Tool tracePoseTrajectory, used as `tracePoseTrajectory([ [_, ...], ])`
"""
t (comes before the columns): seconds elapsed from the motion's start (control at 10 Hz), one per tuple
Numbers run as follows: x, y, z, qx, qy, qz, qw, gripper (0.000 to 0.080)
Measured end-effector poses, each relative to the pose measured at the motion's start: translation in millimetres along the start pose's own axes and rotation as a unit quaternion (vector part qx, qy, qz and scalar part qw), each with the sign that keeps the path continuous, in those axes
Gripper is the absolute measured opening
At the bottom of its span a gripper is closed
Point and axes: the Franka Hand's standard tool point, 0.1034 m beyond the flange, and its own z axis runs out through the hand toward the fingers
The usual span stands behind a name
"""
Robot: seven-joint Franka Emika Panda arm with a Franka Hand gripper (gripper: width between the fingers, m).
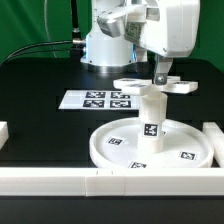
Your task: Assemble round table
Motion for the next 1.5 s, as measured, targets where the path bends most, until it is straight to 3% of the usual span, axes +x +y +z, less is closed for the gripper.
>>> tracePoseTrajectory([
  [0.4, 9.1, -5.1, 6.1, 0.006, 0.003, 0.018, 1.0, 0.0649],
  [1.0, 8.3, -8.5, 15.7, 0.014, 0.004, 0.019, 1.0, 0.0649],
  [1.2, 6.8, -8.5, 15.7, 0.014, 0.004, 0.016, 1.0, 0.0446],
  [1.5, 4.6, -8.5, 15.7, 0.014, 0.003, 0.021, 1.0, 0.0446],
])
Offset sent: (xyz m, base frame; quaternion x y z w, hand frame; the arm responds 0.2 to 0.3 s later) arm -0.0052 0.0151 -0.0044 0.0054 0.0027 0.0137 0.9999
